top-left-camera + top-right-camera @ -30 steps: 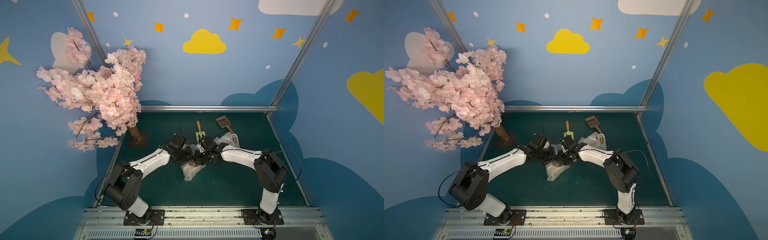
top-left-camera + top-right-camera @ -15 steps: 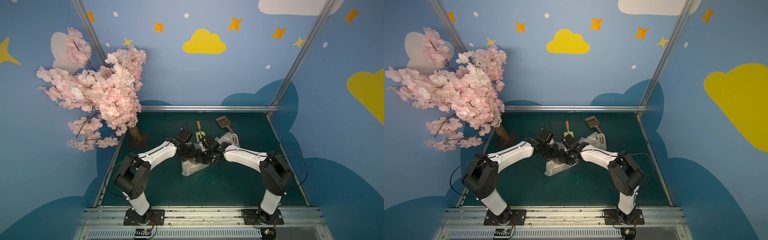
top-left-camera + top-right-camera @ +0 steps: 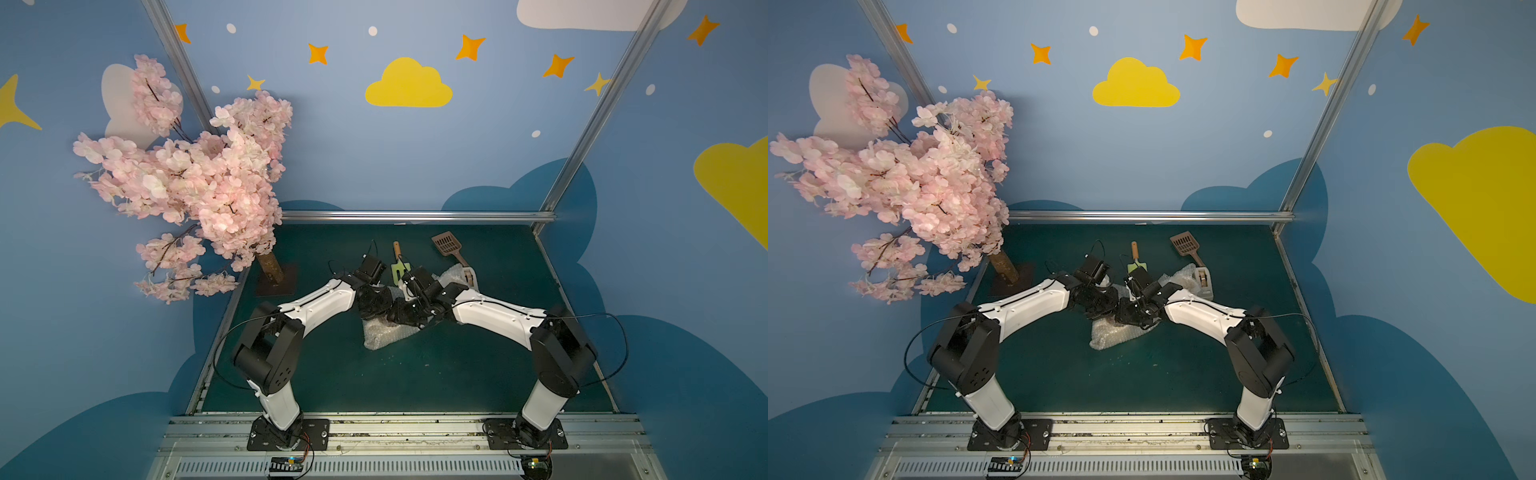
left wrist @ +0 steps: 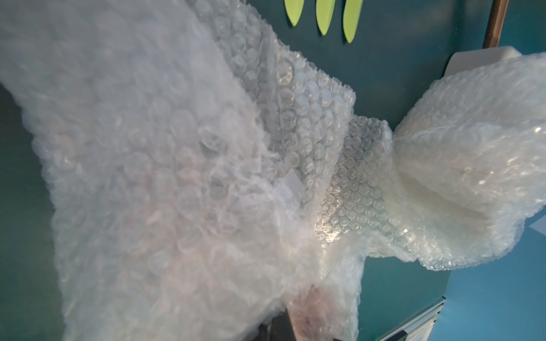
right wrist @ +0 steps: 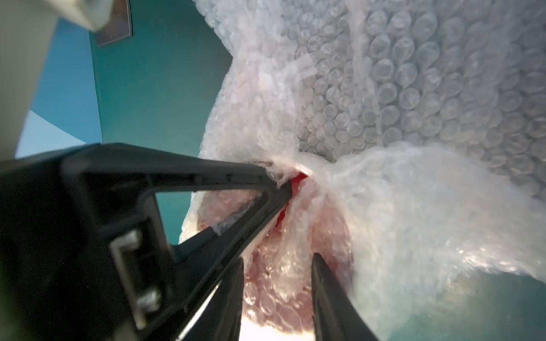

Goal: Wrap mugs in bubble wrap
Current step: Wrap the mug in bubble wrap.

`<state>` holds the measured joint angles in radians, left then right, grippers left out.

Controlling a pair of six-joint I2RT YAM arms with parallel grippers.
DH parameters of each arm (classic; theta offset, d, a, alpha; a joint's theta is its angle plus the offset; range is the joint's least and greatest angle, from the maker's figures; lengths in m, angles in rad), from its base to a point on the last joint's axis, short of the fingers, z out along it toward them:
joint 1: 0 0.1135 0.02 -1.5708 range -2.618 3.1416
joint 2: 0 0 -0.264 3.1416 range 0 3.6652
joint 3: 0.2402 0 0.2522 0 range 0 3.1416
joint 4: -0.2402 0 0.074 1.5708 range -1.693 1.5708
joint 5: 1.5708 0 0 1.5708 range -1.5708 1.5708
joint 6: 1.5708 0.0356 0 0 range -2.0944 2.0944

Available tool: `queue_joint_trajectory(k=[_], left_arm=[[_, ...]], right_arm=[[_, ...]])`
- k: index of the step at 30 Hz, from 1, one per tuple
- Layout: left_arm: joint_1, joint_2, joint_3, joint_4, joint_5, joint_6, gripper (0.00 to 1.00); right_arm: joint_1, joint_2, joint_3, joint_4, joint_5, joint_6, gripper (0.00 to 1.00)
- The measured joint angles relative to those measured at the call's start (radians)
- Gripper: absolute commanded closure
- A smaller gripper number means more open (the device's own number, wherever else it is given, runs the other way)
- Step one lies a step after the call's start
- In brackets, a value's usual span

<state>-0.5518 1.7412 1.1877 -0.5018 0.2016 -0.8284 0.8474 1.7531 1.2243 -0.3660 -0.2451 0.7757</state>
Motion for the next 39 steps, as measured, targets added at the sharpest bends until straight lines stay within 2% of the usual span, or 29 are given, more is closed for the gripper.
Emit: queue_joint_trajectory(k=[3, 4, 11, 17, 20, 23, 28, 32, 35, 38, 39], left_arm=[[0.003, -0.020, -0.037, 0.015, 0.001, 0.013, 0.98], [0.008, -0.036, -0.051, 0.016, 0.002, 0.019, 0.98], [0.015, -0.063, -0.096, 0.043, 0.013, 0.052, 0.97], [0.015, -0.059, -0.095, 0.043, 0.020, 0.074, 0.98], [0.015, -0.053, -0.093, 0.040, 0.022, 0.084, 0.98], [0.009, -0.038, -0.093, 0.047, 0.014, 0.086, 0.98], [-0.006, -0.015, -0.078, 0.038, 0.002, 0.101, 0.98], [-0.009, -0.009, -0.071, 0.030, -0.010, 0.105, 0.97], [-0.010, 0.002, -0.054, 0.010, -0.015, 0.114, 0.88], [-0.011, 0.002, -0.036, -0.011, -0.014, 0.130, 0.76], [-0.011, 0.002, -0.026, -0.019, -0.015, 0.136, 0.75]], right_arm=[[0.011, -0.003, 0.001, -0.005, -0.016, -0.021, 0.49], [0.014, -0.011, 0.002, -0.011, -0.027, -0.036, 0.48], [0.022, -0.019, -0.006, -0.003, -0.048, -0.092, 0.48], [0.020, -0.048, -0.069, 0.082, -0.064, -0.142, 0.48], [0.018, -0.054, -0.090, 0.118, -0.072, -0.164, 0.56], [0.018, -0.045, -0.094, 0.132, -0.087, -0.182, 0.75], [0.020, -0.033, -0.105, 0.154, -0.100, -0.195, 0.90], [0.020, -0.033, -0.108, 0.166, -0.099, -0.200, 0.94], [0.020, -0.030, -0.111, 0.175, -0.085, -0.200, 0.99], [0.020, -0.013, -0.094, 0.149, -0.065, -0.197, 1.00], [0.021, -0.006, -0.084, 0.137, -0.058, -0.196, 1.00]])
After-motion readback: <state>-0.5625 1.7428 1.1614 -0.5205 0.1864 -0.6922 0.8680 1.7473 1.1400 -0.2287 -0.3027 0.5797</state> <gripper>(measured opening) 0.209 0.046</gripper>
